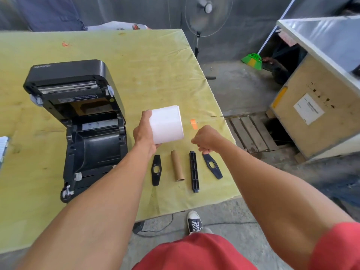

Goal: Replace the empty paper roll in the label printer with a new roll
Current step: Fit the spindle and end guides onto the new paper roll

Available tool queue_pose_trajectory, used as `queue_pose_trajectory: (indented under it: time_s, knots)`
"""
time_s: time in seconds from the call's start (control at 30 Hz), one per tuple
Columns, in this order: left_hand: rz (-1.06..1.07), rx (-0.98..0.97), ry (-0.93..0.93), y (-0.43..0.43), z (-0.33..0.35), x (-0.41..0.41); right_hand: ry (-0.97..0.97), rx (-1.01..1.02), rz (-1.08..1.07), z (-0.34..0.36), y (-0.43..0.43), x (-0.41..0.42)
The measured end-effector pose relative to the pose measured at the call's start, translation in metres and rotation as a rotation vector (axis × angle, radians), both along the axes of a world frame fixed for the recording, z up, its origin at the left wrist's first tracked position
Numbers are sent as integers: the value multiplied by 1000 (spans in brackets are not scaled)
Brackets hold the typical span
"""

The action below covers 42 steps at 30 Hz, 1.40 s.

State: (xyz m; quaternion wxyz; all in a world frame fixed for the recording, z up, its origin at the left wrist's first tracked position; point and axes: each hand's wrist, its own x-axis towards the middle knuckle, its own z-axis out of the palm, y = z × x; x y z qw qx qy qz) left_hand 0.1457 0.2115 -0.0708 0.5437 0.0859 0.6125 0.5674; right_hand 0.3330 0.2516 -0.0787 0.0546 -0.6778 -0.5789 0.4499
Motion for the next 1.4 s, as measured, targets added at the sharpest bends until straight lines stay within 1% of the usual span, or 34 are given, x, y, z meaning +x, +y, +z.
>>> queue_pose_trajectory:
  time_s: [0.03,0.1,0.23,0.33,0.5,0.6,0.7,0.77,0.87,0.93,1.03,1.1,1.23,1.4]
  knots:
    - [7,-4,3,3,0,0,-80,-8,81,-10,-1,0]
    - [20,-14,15,7,-1,1,-172,-48,205,-22,-5,-3]
    - [41,-29,19,15,-4,0,-248,-84,355,-36,-1,-8]
    - [56,-38,14,18,-8,-2,-256,-91,372,-39,6,-9]
    - [82,-45,-11,19,-9,-4,-189,-115,358,-34,18,-9]
    - [79,-53,-14,18,-5,-8,-144,-107,313,-22,28,-6]
    - [76,-50,-15,17,0,-13,-117,-46,226,2,43,-2]
    - [83,-49,-13,15,5,-15,-83,23,118,23,52,2]
    - [89,-55,0,11,11,-18,-27,215,-58,50,66,7]
    - [88,-52,2,8,15,-19,70,318,-225,63,70,10]
    - [83,-45,5,3,21,-21,332,312,-428,75,63,8]
    - [72,-39,2,-1,24,-21,434,288,-472,77,54,5]
    - [56,-37,11,-8,30,-27,537,265,-515,72,34,6]
    - [24,-25,24,-14,34,-33,596,296,-491,69,15,10]
